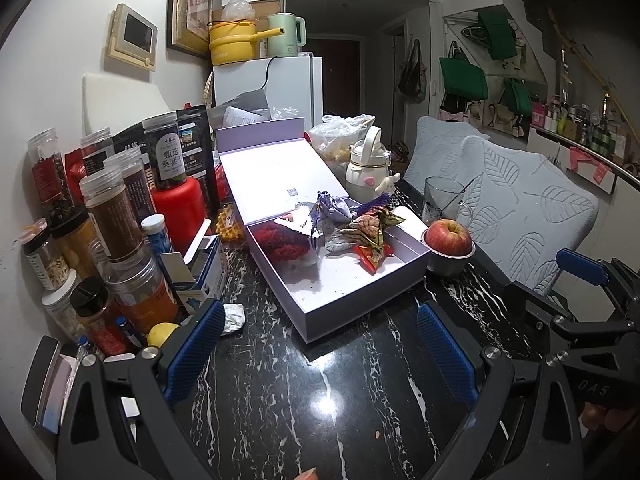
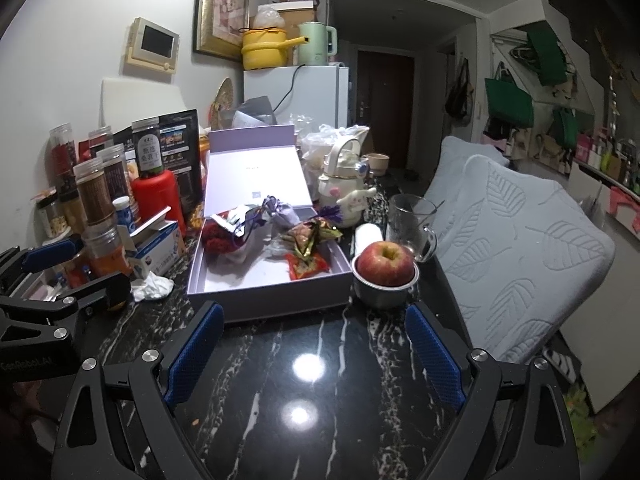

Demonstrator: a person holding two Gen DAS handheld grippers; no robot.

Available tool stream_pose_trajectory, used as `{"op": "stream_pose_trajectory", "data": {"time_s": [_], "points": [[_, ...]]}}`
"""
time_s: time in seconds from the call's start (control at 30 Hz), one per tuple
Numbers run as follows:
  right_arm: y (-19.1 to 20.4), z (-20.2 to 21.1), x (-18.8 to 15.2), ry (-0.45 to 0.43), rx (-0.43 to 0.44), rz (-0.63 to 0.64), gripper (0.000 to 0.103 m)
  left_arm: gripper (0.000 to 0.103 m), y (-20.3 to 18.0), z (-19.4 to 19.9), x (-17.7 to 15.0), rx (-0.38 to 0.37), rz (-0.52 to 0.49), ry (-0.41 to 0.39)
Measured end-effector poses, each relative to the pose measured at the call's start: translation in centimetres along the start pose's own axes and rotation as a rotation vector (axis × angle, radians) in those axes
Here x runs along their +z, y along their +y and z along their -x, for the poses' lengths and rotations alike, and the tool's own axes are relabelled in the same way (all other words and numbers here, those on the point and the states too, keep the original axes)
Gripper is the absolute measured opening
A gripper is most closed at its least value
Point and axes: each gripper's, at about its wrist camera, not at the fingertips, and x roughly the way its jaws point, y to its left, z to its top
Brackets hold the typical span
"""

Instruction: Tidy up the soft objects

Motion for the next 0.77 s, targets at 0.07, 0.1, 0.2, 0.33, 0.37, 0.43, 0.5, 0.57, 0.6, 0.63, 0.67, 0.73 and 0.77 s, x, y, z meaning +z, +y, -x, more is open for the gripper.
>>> {"op": "stream_pose_trajectory", "data": {"time_s": [0.07, 0.1, 0.2, 0.33, 0.37, 0.43, 0.5, 0.57, 0.6, 0.63, 0.67, 0.73, 0.77], "points": [[0.0, 0.3, 0.0, -0.002, -0.001, 0.000, 0.093, 0.099, -0.1, 0.4, -0.1, 0.000, -0.001, -0.002], [-0.1, 0.4, -0.1, -0.003, -0.002, 0.000, 0.093, 0.099, -0.2, 0.5, -0.1, 0.001, -0.001, -0.004], [-0.1, 0.7, -0.2, -0.005, -0.004, 0.001, 0.093, 0.099, -0.3, 1.0, -0.1, 0.001, -0.001, -0.004], [-0.1, 1.3, -0.3, -0.005, 0.001, 0.001, 0.094, 0.099, -0.6, 1.3, -0.3, -0.004, -0.003, 0.008], [-0.2, 1.4, -0.4, -0.004, 0.002, 0.001, 0.094, 0.099, -0.6, 1.4, -0.3, -0.002, -0.003, 0.010], [-0.2, 1.8, -0.5, -0.003, 0.001, 0.004, 0.094, 0.099, -0.6, 1.4, -0.3, 0.006, -0.004, 0.013], [-0.2, 1.9, -0.6, -0.001, -0.002, 0.004, 0.094, 0.099, -0.6, 1.4, -0.5, 0.013, -0.002, 0.016], [-0.2, 2.0, -0.7, 0.001, -0.006, 0.006, 0.094, 0.099, -0.5, 1.3, -0.6, 0.009, -0.001, 0.020], [-0.2, 2.0, -0.7, 0.003, -0.007, 0.006, 0.094, 0.099, -0.4, 1.3, -0.6, 0.007, -0.001, 0.020], [-0.2, 1.9, -0.8, 0.005, -0.006, 0.005, 0.094, 0.099, -0.4, 1.3, -0.7, 0.007, -0.002, 0.018], [-0.2, 1.8, -0.8, 0.009, -0.004, 0.003, 0.094, 0.099, -0.4, 1.3, -0.8, 0.008, -0.002, 0.012], [0.0, 1.6, -0.9, 0.018, 0.001, 0.001, 0.094, 0.099, -0.2, 1.2, -1.0, 0.016, -0.001, 0.008], [0.0, 1.4, -1.0, 0.022, 0.004, 0.002, 0.094, 0.099, -0.1, 1.0, -1.1, 0.018, 0.000, 0.009]]}}
